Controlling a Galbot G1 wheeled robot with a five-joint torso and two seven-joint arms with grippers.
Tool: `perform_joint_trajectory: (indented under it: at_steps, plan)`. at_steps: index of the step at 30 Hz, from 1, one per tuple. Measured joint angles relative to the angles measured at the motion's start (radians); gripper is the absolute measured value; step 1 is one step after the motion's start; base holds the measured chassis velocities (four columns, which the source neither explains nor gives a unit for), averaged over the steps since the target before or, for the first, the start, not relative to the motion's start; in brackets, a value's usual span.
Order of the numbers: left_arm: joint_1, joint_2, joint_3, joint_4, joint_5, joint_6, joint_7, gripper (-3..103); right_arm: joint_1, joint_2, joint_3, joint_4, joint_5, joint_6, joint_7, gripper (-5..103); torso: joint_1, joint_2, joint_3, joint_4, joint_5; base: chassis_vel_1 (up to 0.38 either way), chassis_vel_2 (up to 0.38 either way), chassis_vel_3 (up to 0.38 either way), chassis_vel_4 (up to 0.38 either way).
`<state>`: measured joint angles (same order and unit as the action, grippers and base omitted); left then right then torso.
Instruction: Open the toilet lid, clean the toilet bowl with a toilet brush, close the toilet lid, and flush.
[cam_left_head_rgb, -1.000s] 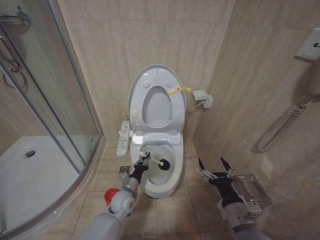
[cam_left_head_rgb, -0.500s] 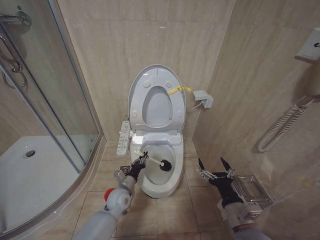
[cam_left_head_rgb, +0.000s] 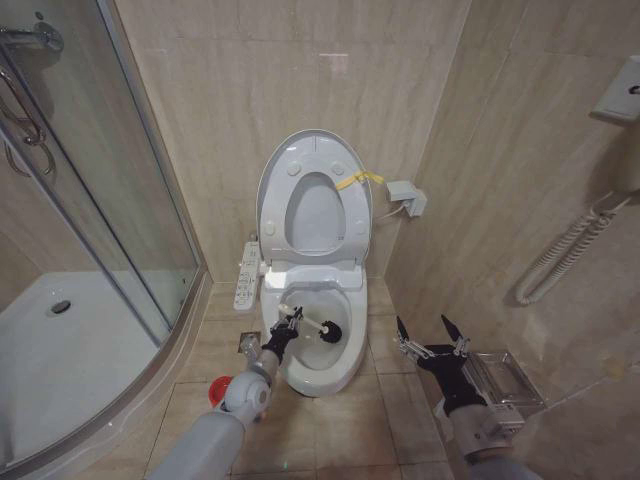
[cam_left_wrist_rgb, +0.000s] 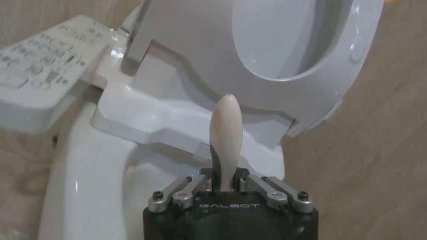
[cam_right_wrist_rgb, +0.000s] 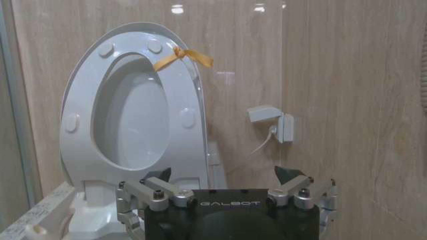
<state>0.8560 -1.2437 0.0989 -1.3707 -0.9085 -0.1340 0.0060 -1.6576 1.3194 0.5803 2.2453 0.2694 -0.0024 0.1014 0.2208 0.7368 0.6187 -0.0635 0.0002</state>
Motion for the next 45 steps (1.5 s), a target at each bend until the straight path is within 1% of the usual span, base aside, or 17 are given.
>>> perform_joint_trajectory:
  at_steps: [2,3,4,5,7,9,12,13,16,21,24,29,32,39,43,45]
  plan:
    - [0.015,0.008,-0.007,-0.043,-0.06,0.019,0.005,18,0.0,0.0,0.0,0.0,0.0,0.0,0.0,100,0.0,0.0,0.0,-0.0001,0.0,0.0,0.0,0.0,0.0]
    - [0.019,0.01,-0.01,-0.058,-0.077,0.026,0.003,18,0.0,0.0,0.0,0.0,0.0,0.0,0.0,100,0.0,0.0,0.0,-0.0001,0.0,0.0,0.0,0.0,0.0]
    - [0.019,0.01,-0.01,-0.058,-0.077,0.026,0.003,18,0.0,0.0,0.0,0.0,0.0,0.0,0.0,100,0.0,0.0,0.0,-0.0001,0.0,0.0,0.0,0.0,0.0]
    - [0.023,0.014,-0.016,-0.081,-0.101,0.038,-0.005,18,0.0,0.0,0.0,0.0,0.0,0.0,0.0,100,0.0,0.0,0.0,-0.0001,-0.0002,0.0,0.0,0.0,0.0]
    - [0.027,0.018,-0.024,-0.108,-0.12,0.048,-0.017,18,0.0,0.0,0.0,0.0,0.0,0.0,0.0,100,0.0,0.0,0.0,-0.0005,-0.0001,0.0,0.0,0.0,0.0]
    - [0.031,0.02,-0.028,-0.117,-0.116,0.051,-0.025,18,0.0,0.0,0.0,0.0,0.0,0.0,0.0,100,0.0,0.0,0.0,-0.0008,-0.0003,0.0,0.0,0.0,0.0]
    - [0.046,0.024,-0.031,-0.098,-0.044,0.045,-0.035,18,0.0,0.0,0.0,0.0,0.0,0.0,0.0,100,0.0,0.0,0.0,-0.0009,-0.0004,0.0,0.0,0.0,0.0]
    - [0.046,0.024,-0.031,-0.098,-0.044,0.045,-0.035,18,0.0,0.0,0.0,0.0,0.0,0.0,0.0,100,0.0,0.0,0.0,-0.0009,-0.0004,0.0,0.0,0.0,0.0]
    - [0.071,0.027,-0.031,-0.076,0.008,0.034,-0.041,18,0.0,0.0,0.0,0.0,0.0,0.0,0.0,100,0.0,0.0,0.0,-0.0005,-0.0005,0.0,0.0,0.0,0.0]
    - [0.092,0.032,-0.029,-0.095,0.007,0.034,-0.04,18,0.0,0.0,0.0,0.0,0.0,0.0,0.0,100,0.0,0.0,0.0,-0.0003,-0.0004,0.0,0.0,0.0,0.0]
    - [0.096,0.034,-0.03,-0.126,-0.011,0.034,-0.028,18,0.0,0.0,0.0,0.0,0.0,0.0,0.0,100,0.0,0.0,0.0,-0.0004,-0.0002,0.0,0.0,0.0,0.0]
    - [0.091,0.036,-0.032,-0.15,-0.035,0.04,-0.027,18,0.0,0.0,0.0,0.0,0.0,0.0,0.0,100,0.0,0.0,0.0,-0.0004,-0.0002,0.0,0.0,0.0,0.0]
    - [0.095,0.039,-0.033,-0.145,-0.035,0.041,-0.028,18,0.0,0.0,0.0,0.0,0.0,0.0,0.0,100,0.0,0.0,0.0,-0.0004,-0.0001,0.0,0.0,0.0,0.0]
    - [0.093,0.038,-0.031,-0.088,-0.025,0.038,-0.029,18,0.0,0.0,0.0,0.0,0.0,0.0,0.0,100,0.0,0.0,0.0,-0.0004,-0.0003,0.0,0.0,0.0,0.0]
    - [0.088,0.038,-0.03,-0.095,-0.028,0.038,-0.03,18,0.0,0.0,0.0,0.0,0.0,0.0,0.0,100,0.0,0.0,0.0,-0.0005,-0.0003,0.0,0.0,0.0,0.0]
    - [0.092,0.041,-0.029,-0.128,-0.036,0.039,-0.03,18,0.0,0.0,0.0,0.0,0.0,0.0,0.0,100,0.0,0.0,0.0,-0.0005,-0.0003,0.0,0.0,0.0,0.0]
